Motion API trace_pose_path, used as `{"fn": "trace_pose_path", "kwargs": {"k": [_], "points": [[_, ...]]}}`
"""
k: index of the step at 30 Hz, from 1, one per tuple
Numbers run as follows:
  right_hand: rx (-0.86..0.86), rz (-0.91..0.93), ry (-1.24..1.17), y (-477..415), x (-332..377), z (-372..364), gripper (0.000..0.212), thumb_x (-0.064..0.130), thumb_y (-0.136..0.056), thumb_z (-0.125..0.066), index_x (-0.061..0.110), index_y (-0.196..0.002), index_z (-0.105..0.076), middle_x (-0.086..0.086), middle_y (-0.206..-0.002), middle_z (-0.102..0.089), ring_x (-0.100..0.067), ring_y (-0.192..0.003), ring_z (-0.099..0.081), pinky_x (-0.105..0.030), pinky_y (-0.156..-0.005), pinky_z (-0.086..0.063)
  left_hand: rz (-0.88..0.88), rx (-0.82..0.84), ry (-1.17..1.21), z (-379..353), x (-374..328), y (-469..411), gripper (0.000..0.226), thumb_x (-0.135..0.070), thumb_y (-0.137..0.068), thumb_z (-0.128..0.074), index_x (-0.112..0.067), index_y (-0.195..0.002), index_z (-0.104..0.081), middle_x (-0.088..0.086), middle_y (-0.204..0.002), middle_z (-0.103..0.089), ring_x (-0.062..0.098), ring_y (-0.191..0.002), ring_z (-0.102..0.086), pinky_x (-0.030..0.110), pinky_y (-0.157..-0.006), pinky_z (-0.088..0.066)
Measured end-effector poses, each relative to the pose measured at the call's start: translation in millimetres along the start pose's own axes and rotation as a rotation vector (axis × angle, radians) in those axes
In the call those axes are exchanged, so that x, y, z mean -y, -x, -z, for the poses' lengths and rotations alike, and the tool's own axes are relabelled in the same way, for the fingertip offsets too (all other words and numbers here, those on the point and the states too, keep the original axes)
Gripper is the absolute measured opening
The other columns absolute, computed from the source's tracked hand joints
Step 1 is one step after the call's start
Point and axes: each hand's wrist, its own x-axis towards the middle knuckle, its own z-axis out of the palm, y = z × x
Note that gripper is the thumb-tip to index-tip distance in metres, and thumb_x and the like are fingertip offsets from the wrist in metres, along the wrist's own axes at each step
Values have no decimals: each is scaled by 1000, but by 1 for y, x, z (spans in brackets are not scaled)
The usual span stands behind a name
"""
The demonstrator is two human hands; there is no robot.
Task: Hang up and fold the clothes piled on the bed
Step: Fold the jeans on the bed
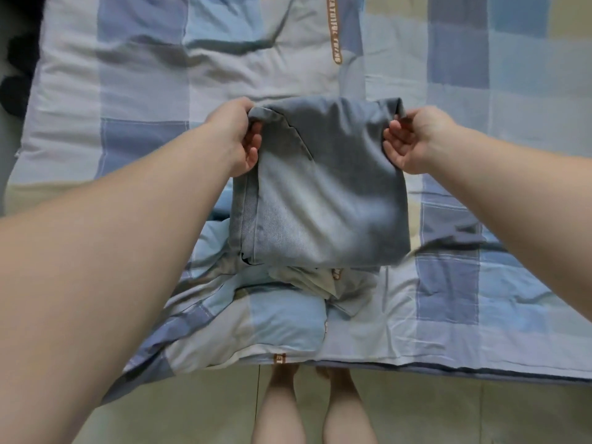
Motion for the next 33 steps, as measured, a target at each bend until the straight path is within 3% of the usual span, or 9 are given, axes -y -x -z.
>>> {"fn": "trace_pose_path", "kwargs": {"k": [3, 5, 7, 10, 14, 16, 20, 29, 33], "points": [[108, 54, 231, -26, -13, -8, 13, 23, -102, -50, 23, -103, -62, 10, -93, -66, -7, -86, -59, -23, -73, -45, -139, -20, -76, -15, 12, -27, 18, -38, -94, -60, -21, -89, -64, -3, -75, -68, 12, -59, -58, 21, -50, -43], [126, 149, 445, -42, -35, -6, 17, 21, -100, -56, 23, -115, -63, 5, -102, -65, -8, -84, -56, -19, -67, -44, -340, -48, -333, -18, 36, -44, 33, -35, -95, -63, -11, -118, -65, 9, -113, -70, 25, -99, -67, 35, -81, -55], [137, 267, 611, -56, -60, 5, 34, 15, -97, -62, 15, -131, -62, -2, -121, -67, -9, -98, -59, -10, -73, -46, -554, -95, -772, -11, 68, -52, 58, -38, -91, -68, -18, -143, -51, 5, -146, -52, 26, -133, -48, 38, -111, -39], [220, 305, 828, -66, -92, 32, 60, 21, -96, -66, 25, -151, -43, 8, -143, -50, -8, -128, -48, -16, -103, -36, -735, -260, -1152, 1, 103, -51, 88, -55, -78, -72, -39, -153, -29, -3, -166, -15, 28, -149, -18, 49, -117, -21], [303, 91, 695, -70, -118, 60, 52, 38, -92, -70, 34, -140, -52, 15, -133, -63, -4, -108, -66, -25, -91, -49, -309, -365, -693, 14, 130, -55, 120, -63, -66, -82, -31, -158, -11, 4, -165, -20, 29, -149, -24, 47, -119, -24], [331, 33, 604, -72, -122, 62, 47, 40, -87, -73, 29, -130, -59, 5, -121, -72, -6, -96, -72, -23, -77, -53, -283, -319, -602, 13, 134, -57, 111, -61, -66, -83, -24, -153, -26, 3, -152, -44, 26, -139, -43, 45, -114, -36], [346, 30, 523, -79, -115, 47, 71, 54, -62, -80, 28, -126, -63, 8, -109, -76, -13, -96, -74, -32, -83, -54, -219, -232, -492, 12, 119, -61, 105, -73, -49, -79, -22, -136, -49, -6, -128, -65, 19, -118, -62, 43, -105, -47], [311, -17, 431, -86, -108, 39, 37, 43, -79, -81, 29, -111, -67, 8, -95, -78, -12, -83, -76, -26, -69, -56, -219, -28, -533, 14, 98, -70, 54, -41, -80, -82, -19, -127, -65, -5, -116, -70, 19, -111, -65, 36, -103, -48], [313, -24, 421, -79, -109, 44, 34, 40, -80, -81, 25, -108, -69, 7, -94, -78, -12, -81, -76, -26, -66, -55, -39, 5, -511, 15, 95, -64, 70, -50, -77, -83, -16, -134, -59, 3, -126, -67, 28, -112, -64, 44, -104, -49]]}}
